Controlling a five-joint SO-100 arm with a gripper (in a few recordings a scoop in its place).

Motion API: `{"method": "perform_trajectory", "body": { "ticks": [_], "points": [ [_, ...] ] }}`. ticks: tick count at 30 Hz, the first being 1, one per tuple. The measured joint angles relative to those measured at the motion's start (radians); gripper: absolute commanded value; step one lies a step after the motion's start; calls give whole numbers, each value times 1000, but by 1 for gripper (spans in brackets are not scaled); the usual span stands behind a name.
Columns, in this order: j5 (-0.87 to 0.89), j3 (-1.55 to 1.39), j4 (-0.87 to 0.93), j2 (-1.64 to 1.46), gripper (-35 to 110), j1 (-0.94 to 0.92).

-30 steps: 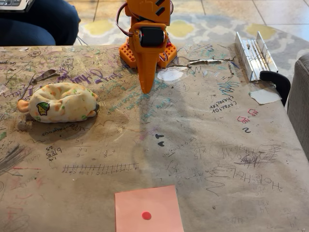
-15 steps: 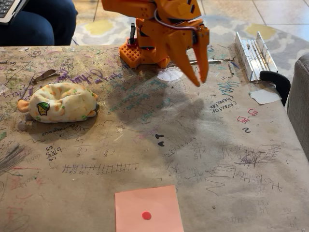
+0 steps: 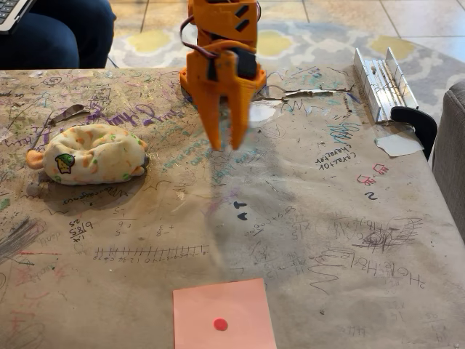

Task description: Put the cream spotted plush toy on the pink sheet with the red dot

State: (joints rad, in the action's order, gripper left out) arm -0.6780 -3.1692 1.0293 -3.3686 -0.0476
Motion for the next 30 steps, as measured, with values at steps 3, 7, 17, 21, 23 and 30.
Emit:
{"method": "perform_trajectory", "body": {
  "ticks": [3,7,17,21,23,30],
  "points": [
    [130,21,77,2,8,6],
    [210,32,130,0,14,11],
    [514,69,153,0,21,115],
    [534,69,153,0,31,107],
    [548,69,153,0,34,94],
    [571,69,153,0,35,60]
  ]
}}
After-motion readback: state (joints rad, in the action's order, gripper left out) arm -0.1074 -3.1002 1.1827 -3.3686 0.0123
